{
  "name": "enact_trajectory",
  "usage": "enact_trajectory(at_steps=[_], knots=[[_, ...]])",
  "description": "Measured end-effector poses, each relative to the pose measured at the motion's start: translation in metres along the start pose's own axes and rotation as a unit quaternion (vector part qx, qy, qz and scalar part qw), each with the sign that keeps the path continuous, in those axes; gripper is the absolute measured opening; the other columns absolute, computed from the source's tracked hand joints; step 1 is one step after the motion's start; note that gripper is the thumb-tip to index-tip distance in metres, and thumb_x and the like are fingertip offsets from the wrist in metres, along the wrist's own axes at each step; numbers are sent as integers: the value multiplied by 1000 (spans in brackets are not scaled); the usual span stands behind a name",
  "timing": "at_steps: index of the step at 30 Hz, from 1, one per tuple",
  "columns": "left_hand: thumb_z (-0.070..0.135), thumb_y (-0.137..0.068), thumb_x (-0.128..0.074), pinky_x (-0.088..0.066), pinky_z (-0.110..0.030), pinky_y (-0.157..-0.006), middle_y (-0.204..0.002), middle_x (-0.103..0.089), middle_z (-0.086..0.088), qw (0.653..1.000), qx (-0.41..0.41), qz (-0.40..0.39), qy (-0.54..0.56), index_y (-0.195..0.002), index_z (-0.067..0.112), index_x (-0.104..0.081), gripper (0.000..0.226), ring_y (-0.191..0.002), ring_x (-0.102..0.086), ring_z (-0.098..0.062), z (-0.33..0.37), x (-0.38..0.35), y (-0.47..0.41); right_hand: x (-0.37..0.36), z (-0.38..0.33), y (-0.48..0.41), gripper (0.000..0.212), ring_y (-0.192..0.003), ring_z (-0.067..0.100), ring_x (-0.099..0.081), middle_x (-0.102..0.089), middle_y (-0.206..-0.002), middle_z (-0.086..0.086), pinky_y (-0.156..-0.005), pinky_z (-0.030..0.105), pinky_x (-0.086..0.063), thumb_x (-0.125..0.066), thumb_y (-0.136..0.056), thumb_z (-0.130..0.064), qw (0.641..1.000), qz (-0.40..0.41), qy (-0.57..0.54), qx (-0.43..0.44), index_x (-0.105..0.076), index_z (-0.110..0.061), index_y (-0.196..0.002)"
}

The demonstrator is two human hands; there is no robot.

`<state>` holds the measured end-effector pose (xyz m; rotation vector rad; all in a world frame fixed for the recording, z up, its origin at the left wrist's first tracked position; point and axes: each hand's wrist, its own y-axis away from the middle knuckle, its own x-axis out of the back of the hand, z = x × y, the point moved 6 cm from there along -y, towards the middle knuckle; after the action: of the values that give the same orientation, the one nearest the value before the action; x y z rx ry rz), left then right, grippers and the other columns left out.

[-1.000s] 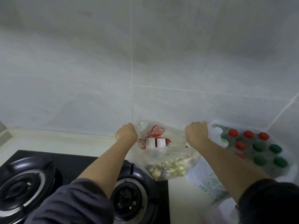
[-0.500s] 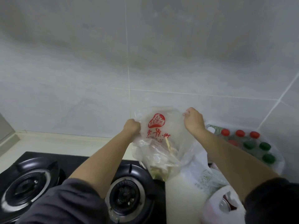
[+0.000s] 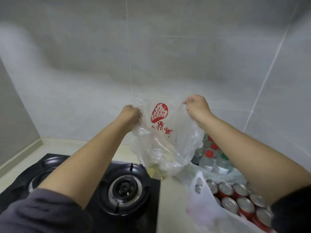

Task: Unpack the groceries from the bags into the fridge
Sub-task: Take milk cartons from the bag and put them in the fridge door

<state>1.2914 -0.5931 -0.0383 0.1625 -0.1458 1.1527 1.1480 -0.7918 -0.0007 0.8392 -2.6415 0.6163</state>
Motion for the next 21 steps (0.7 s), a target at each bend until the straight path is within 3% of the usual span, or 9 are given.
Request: enact_trajectory(at_steps=[2, 5, 10, 14, 21], knots=[[-11, -88, -29, -32, -11, -37, -59, -48, -5, 999, -4, 18, 37, -65, 9, -49, 36, -49, -44, -15, 7, 10, 33, 12, -12, 25, 31, -58, 13, -41, -49, -68, -3, -50, 25, -28, -37, -97, -9, 999, -11, -35, 1, -55, -18, -73], [-12, -88, -29, -34, -18, -44, -52, -48, -4, 997, -7, 36, 66, -65, 9, -48, 37, -42, -45, -14, 9, 23, 80, 27, -17, 61, 29, -52, 14, -39, -46, -63, -3, -43, 21, -27, -38, -96, -8, 995, -39, -85, -26, -56, -17, -76], [-11, -86, -31, -32, -12, -35, -42, -51, 0, 998, 12, 36, 46, -67, 9, -50, 34, -31, -45, -8, -24, 28, 151, 34, -5, 131, 29, -41, 10, -35, -43, -54, -5, -36, 13, -24, -41, -93, -3, 981, -107, -141, -74, -59, -15, -75], [-11, -86, -33, -35, -18, -40, -49, -53, -3, 998, 41, 20, 37, -72, 7, -52, 29, -40, -48, -15, -68, 18, 189, 41, 24, 181, 30, -35, 6, -31, -40, -51, -6, -36, 15, -23, -41, -96, -3, 973, -150, -133, -112, -59, -14, -75], [-1, -91, -41, -43, -27, -49, -63, -60, -7, 995, 89, -27, -31, -86, 5, -61, 21, -53, -56, -19, -128, -20, 234, 66, 75, 236, 29, -42, 9, -32, -41, -53, -4, -38, 19, -25, -39, -97, -2, 974, -168, -70, -135, -62, -12, -85]])
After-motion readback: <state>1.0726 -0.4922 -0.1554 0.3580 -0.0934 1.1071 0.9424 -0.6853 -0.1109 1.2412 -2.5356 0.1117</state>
